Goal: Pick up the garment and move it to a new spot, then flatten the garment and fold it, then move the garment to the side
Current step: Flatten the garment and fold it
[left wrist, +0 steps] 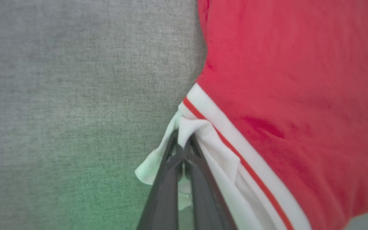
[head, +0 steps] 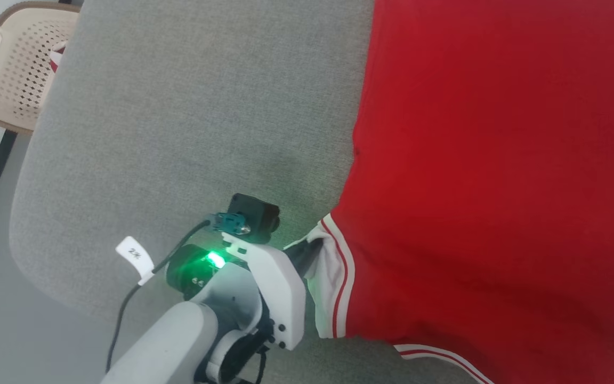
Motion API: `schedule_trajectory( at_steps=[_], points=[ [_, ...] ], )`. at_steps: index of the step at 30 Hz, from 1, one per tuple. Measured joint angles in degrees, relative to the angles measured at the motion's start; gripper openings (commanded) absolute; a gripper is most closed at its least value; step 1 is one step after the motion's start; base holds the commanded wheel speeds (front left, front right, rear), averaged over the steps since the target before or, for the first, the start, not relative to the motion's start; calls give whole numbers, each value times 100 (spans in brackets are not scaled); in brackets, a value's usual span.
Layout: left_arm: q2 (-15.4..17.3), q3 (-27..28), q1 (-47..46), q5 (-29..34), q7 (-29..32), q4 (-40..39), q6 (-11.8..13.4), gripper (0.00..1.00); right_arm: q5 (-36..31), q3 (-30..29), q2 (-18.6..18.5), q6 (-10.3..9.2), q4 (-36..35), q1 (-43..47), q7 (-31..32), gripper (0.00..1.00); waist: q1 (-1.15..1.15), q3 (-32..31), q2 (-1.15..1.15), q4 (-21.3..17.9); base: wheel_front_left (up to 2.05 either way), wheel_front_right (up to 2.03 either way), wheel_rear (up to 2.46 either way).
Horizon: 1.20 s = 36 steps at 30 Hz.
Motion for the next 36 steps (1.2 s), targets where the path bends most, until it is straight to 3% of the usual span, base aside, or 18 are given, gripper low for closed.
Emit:
schedule_trajectory(
  at_steps=[6, 12, 19, 27, 31, 36],
  points=[
    [234, 160, 1, -18, -15, 129, -5, 0, 58, 308, 127, -4, -225, 165, -132, 0, 0, -170, 0, -255, 0, 0, 0],
    [532, 336, 13, -32, 92, 127, 92, 0, 318, 671, 41, -4, -905, 501, -104, 0, 0, -396, 0, -596, 0, 0, 0],
    [933, 538, 247, -58, 277, -122, 288, 0, 1011, 1141, -503, -4, -2504, 1290, -109, 0, 0, -811, 0, -1216, 0, 0, 0],
    [1196, 710, 597, -138, 360, -363, 435, 0, 1638, 1263, -1202, -4, -4102, 2555, -170, 0, 0, -1207, 0, -1721, 0, 0, 0],
    [1285, 751, 668, -171, 409, -450, 467, 0, 1730, 1116, -1537, -4, -4515, 3204, -363, 0, 0, -1332, 0, -1897, 0, 0, 0],
    [1312, 770, 715, -179, 410, -511, 527, 0, 1757, 944, -1540, -5, -4656, 3985, -597, 0, 0, -1390, 0, -2012, 0, 0, 0]
  ],
)
